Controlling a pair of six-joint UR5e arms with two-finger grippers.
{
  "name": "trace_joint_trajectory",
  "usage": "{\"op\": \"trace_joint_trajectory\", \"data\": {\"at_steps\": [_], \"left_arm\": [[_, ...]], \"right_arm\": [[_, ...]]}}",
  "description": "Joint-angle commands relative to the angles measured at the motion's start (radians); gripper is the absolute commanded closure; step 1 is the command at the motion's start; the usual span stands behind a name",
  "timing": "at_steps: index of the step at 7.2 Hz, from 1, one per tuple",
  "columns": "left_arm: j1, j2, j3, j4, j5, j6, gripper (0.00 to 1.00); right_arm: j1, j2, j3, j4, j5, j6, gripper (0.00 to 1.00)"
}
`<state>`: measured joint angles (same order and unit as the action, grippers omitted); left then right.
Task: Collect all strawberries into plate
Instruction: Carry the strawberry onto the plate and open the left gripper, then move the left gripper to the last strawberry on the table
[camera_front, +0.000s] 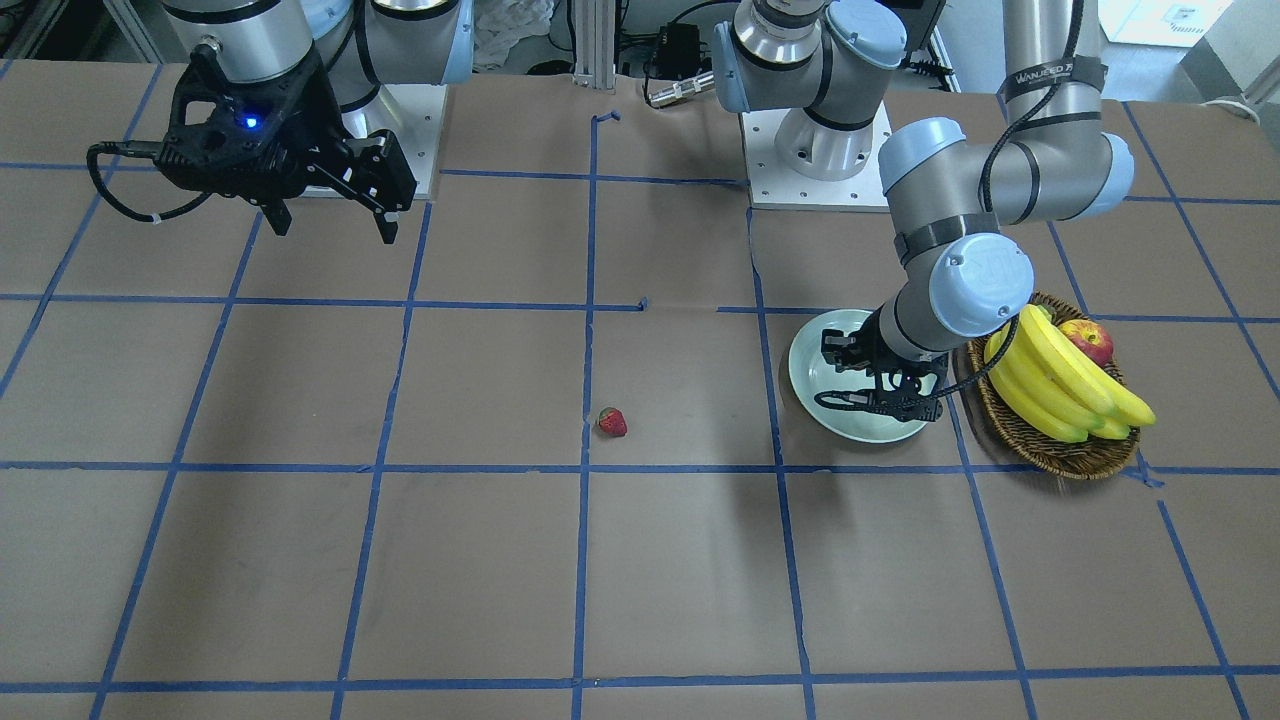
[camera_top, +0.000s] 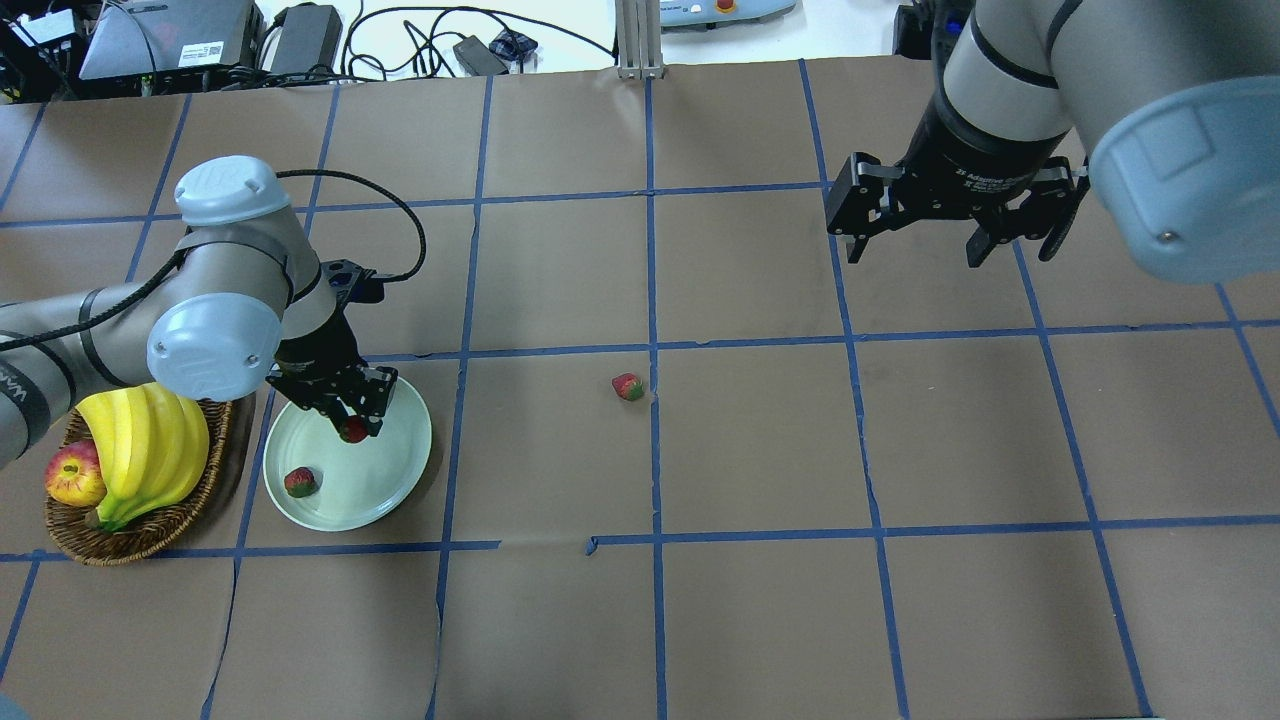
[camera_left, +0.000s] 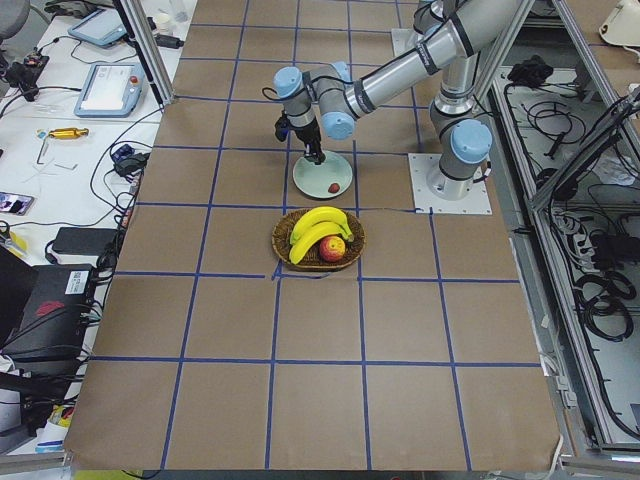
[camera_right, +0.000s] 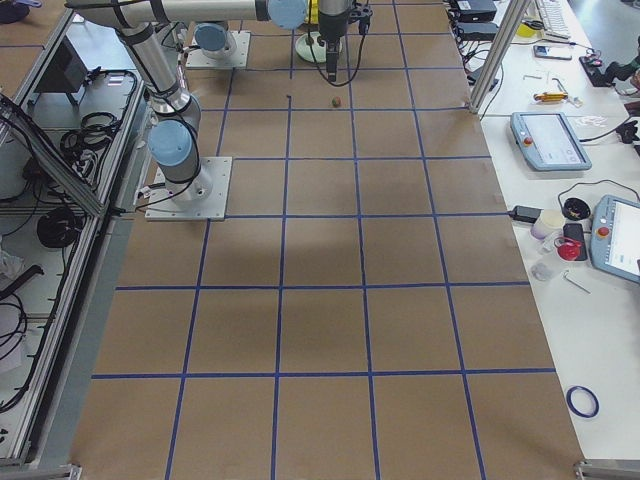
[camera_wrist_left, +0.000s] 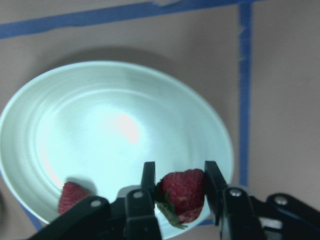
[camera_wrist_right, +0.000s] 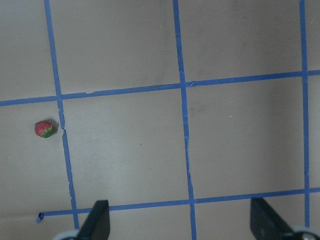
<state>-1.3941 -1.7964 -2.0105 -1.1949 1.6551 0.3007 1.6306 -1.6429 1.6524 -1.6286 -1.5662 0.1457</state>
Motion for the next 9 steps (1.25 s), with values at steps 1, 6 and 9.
{"op": "trace_joint_trajectory", "data": {"at_steps": [1,6,9], "left_arm": [[0.012,-0.017,-0.025,0.021,0.014,-0.021,0.05],[-0.297,-0.037,0.139,0.079,-0.012,-0.411,0.0],[-0.457,-0.148,0.16,0.273,-0.112,-0.706,0.03]], "right_arm": [[0.0,0.0,0.001,0.001,0.0,0.0,0.0],[0.0,0.0,0.001,0.003,0.0,0.002,0.0],[0.0,-0.002,0.003,0.003,0.002,0.002,0.0]]}}
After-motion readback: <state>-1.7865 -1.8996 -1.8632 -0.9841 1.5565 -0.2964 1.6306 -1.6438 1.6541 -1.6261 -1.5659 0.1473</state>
